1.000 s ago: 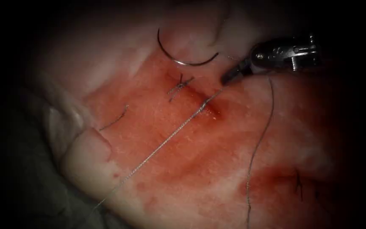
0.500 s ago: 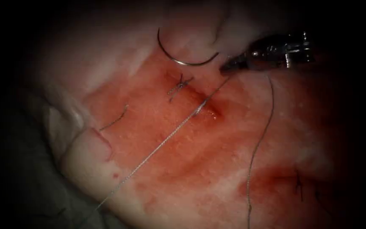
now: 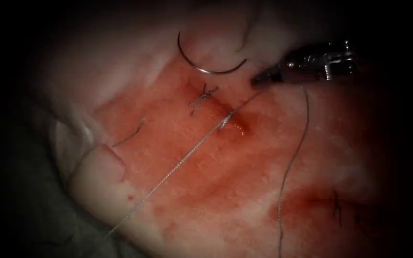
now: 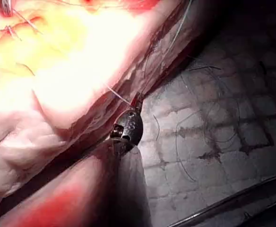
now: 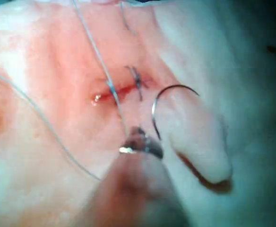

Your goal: Wound Closure

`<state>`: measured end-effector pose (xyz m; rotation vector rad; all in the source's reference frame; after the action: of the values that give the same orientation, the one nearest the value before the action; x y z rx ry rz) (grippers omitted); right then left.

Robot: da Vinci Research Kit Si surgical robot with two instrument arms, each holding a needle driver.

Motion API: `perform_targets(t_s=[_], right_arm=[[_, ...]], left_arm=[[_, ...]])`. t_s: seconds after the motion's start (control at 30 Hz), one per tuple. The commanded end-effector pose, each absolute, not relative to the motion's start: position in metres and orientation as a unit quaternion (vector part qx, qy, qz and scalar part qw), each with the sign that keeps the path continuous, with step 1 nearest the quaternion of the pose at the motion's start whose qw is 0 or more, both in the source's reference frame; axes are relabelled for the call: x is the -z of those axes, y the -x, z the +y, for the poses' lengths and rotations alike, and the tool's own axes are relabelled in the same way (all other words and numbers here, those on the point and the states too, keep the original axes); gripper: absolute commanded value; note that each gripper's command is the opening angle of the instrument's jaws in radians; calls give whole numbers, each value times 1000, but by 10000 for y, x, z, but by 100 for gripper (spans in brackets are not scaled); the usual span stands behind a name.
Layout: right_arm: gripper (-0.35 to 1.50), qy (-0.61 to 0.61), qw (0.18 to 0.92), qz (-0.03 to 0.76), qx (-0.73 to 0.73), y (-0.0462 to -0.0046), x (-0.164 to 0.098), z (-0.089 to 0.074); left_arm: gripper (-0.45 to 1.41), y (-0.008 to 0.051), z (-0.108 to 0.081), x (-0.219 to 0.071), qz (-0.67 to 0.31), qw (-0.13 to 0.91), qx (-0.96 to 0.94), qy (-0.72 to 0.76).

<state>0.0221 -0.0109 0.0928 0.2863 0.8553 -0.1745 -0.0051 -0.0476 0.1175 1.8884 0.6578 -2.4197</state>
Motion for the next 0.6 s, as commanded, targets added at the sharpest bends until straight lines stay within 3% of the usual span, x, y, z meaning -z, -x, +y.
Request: perform_targets(t_s=[0.03,0.07,0.2,0.4,0.5,0.6], right_arm=[[29,-136,893,425,67,-222,-925,-112],[71,-122,889,441,36,-211,-914,-106],[125,-78,895,437,-42,-162,-878,-85],[120,-70,882,450,-121,-121,-843,-93],[120,-75,870,466,-142,-130,-832,-105],[115,-99,842,506,-159,-170,-830,-129]], left_arm=[[-45,58,-482,-1175,210,2,770,-602],[-45,60,-470,-1165,204,1,771,-603],[-45,61,-433,-1136,176,1,777,-604],[-45,70,-380,-1111,133,11,796,-590],[-45,84,-354,-1099,116,18,802,-586],[-45,117,-313,-1079,92,30,806,-584]])
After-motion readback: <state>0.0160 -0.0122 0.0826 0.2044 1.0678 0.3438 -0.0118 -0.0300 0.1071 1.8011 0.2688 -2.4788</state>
